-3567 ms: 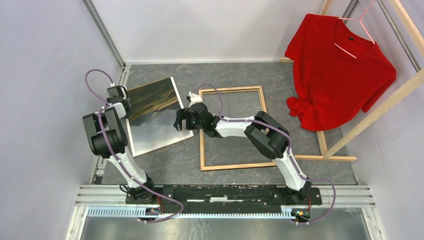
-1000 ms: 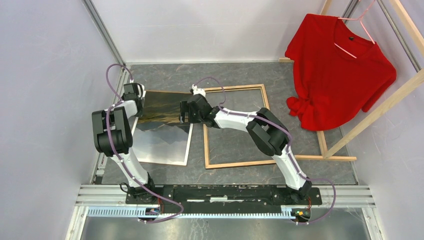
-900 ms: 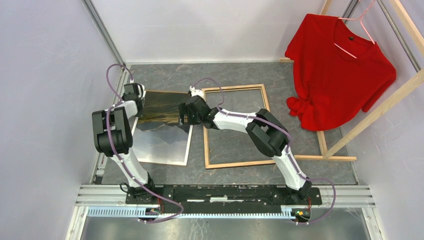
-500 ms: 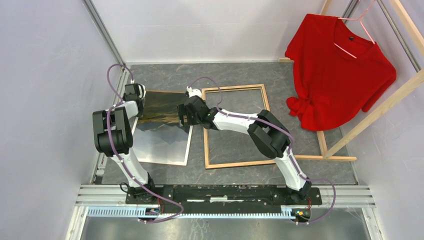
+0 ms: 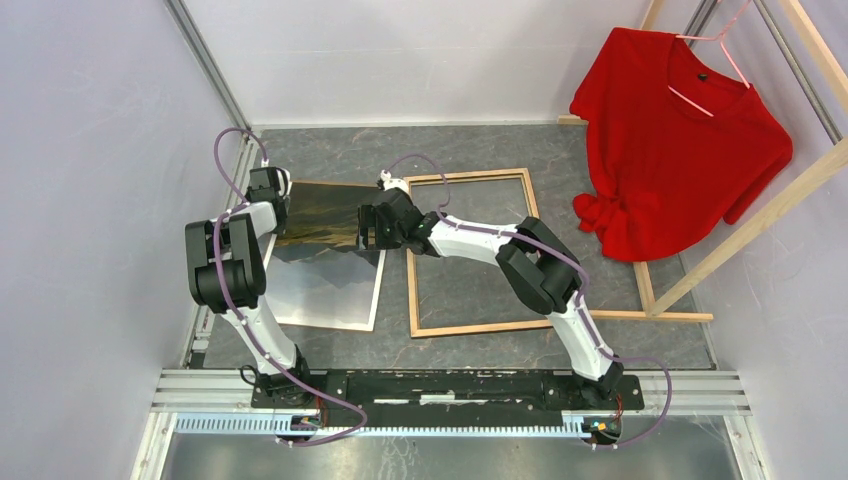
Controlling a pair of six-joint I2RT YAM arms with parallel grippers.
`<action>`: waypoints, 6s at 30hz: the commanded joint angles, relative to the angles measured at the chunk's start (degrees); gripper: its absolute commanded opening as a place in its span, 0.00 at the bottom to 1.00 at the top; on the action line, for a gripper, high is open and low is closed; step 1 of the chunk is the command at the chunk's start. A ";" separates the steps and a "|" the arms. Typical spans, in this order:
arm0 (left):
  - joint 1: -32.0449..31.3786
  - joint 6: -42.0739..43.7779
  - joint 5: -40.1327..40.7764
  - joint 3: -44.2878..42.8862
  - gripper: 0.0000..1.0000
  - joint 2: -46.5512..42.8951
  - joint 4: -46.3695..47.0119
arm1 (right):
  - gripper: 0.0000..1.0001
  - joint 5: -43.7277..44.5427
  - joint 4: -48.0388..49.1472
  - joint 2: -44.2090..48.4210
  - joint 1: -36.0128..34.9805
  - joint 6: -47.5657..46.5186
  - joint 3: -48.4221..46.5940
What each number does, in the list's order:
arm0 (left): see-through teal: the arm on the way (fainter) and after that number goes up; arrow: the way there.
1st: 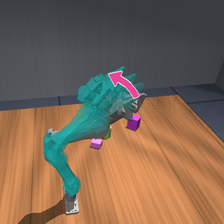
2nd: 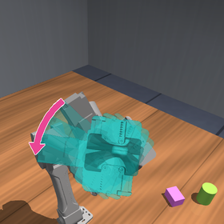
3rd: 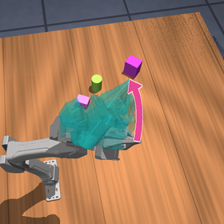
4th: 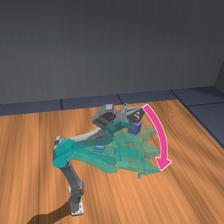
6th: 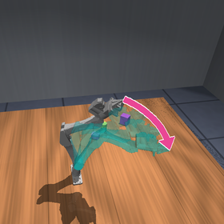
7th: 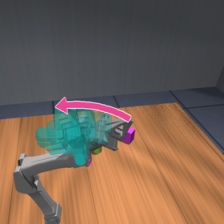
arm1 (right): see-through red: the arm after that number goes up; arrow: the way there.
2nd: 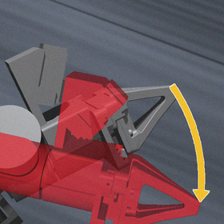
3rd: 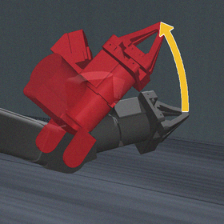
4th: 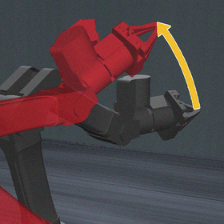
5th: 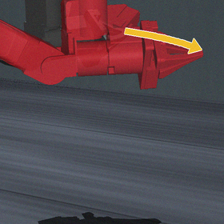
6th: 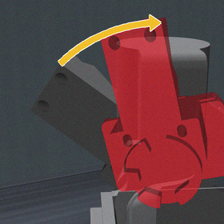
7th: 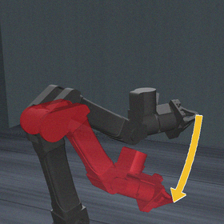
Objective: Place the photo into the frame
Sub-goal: Adjust the photo frame item at the center of the board.
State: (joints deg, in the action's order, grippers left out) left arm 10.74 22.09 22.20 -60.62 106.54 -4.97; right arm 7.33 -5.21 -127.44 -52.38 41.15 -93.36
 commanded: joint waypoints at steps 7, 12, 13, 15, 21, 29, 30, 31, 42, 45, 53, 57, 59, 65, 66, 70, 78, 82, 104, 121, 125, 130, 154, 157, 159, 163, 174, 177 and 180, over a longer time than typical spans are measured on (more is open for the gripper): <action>-0.17 -1.41 -4.05 2.35 0.63 1.94 -6.88 | 0.92 -4.26 1.13 -3.00 0.27 4.68 -1.24; -0.18 -0.99 -3.84 2.87 0.63 1.24 -7.10 | 0.90 -5.47 3.56 -2.90 -0.27 5.67 0.63; -0.19 -0.85 -3.66 3.02 0.63 1.14 -7.08 | 0.90 -5.50 4.64 -2.47 -0.46 5.64 1.31; -0.28 -0.59 -3.30 3.26 0.63 1.02 -6.90 | 0.90 -5.66 7.51 -1.26 -0.87 5.40 2.25; -0.52 -0.75 -3.12 3.65 0.62 0.58 -6.90 | 0.89 -2.78 7.33 1.41 -2.35 1.98 0.15; -2.55 -0.73 -1.76 4.84 0.62 -0.49 -6.39 | 0.88 -0.57 7.34 3.40 -4.18 -0.78 -1.41; -2.72 -0.73 -1.66 5.01 0.62 -0.48 -6.24 | 0.88 -0.28 7.24 3.70 -4.45 -1.14 -1.62; -2.79 -0.75 -1.45 5.19 0.62 -0.45 -6.06 | 0.87 0.01 7.24 3.96 -4.63 -1.46 -1.60; -2.94 -0.59 -0.72 6.17 0.62 0.08 -5.42 | 0.88 -0.48 9.34 6.51 -4.99 -1.66 0.79; -3.08 -0.42 -0.50 6.30 0.62 0.02 -5.45 | 0.87 -2.04 12.18 7.65 -4.97 -0.70 2.76; -3.24 0.47 0.61 7.01 0.61 -0.09 -4.71 | 0.87 -7.17 18.61 8.81 -3.81 5.00 7.69; -3.44 1.76 1.83 8.28 0.61 0.03 -3.00 | 0.87 -12.23 22.09 9.18 -2.51 10.42 12.23; -3.52 2.89 3.07 9.10 0.61 0.13 -1.84 | 0.87 -12.58 22.46 9.81 -2.34 10.96 13.80; -3.44 4.10 4.26 8.89 0.62 -0.87 -1.77 | 0.88 -9.93 15.61 10.57 -2.52 6.91 12.47; -3.30 4.10 4.14 8.53 0.63 -1.54 -2.19 | 0.88 -9.01 14.29 10.71 -2.56 6.10 12.18; -2.78 3.37 3.31 5.14 0.68 -3.53 -5.48 | 0.90 -2.97 8.97 10.58 -2.33 4.25 10.51; -2.03 2.19 -0.11 -4.80 0.78 -6.95 -14.24 | 0.92 4.41 1.14 3.89 -0.47 -0.38 2.64; -2.28 1.07 -1.76 -5.64 0.78 -6.31 -15.01 | 0.93 5.72 0.01 2.33 0.22 -0.51 1.38; -5.09 0.85 -1.63 1.66 0.61 -0.94 -10.00 | 0.92 3.66 3.13 -5.58 4.57 0.65 -5.55; -5.89 1.49 -0.93 4.02 0.58 0.50 -8.25 | 0.89 2.22 10.50 -1.42 2.47 -4.32 -2.44; -5.85 1.62 -0.93 4.11 0.58 0.56 -8.21 | 0.89 1.54 12.18 -0.34 1.96 -5.21 -1.82; -5.91 1.64 -1.01 4.28 0.58 0.74 -8.22 | 0.88 2.27 11.97 0.75 1.56 -6.30 -1.69; -6.26 2.48 -1.36 4.73 0.58 0.49 -8.37 | 0.86 -6.33 14.59 -2.42 1.54 -5.09 -0.83; -6.21 2.44 -1.41 4.71 0.58 0.64 -8.32 | 0.86 -5.94 14.68 -2.05 1.77 -5.03 -0.08; -6.26 2.52 -1.30 4.72 0.58 0.66 -8.22 | 0.86 -5.17 14.87 -0.91 2.36 -5.42 0.97; -6.12 2.72 -1.61 3.91 0.58 -0.18 -9.19 | 0.87 -1.17 14.53 2.62 4.43 -6.61 4.24; -5.99 2.68 -2.53 -0.01 0.58 -1.45 -12.82 | 0.86 -1.55 11.35 1.42 6.89 -3.50 3.64; -5.99 2.87 -2.17 0.61 0.58 -0.97 -12.14 | 0.85 -2.21 10.13 -0.27 6.93 -2.65 1.53; -5.92 2.87 -2.16 1.02 0.58 -0.50 -11.69 | 0.81 -3.06 10.17 -1.38 6.94 -2.18 0.53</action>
State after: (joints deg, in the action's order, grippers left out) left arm 4.91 24.77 23.62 -60.49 103.98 -13.82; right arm 5.56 5.08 -127.28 -44.99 37.65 -89.38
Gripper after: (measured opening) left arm 0.579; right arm 0.826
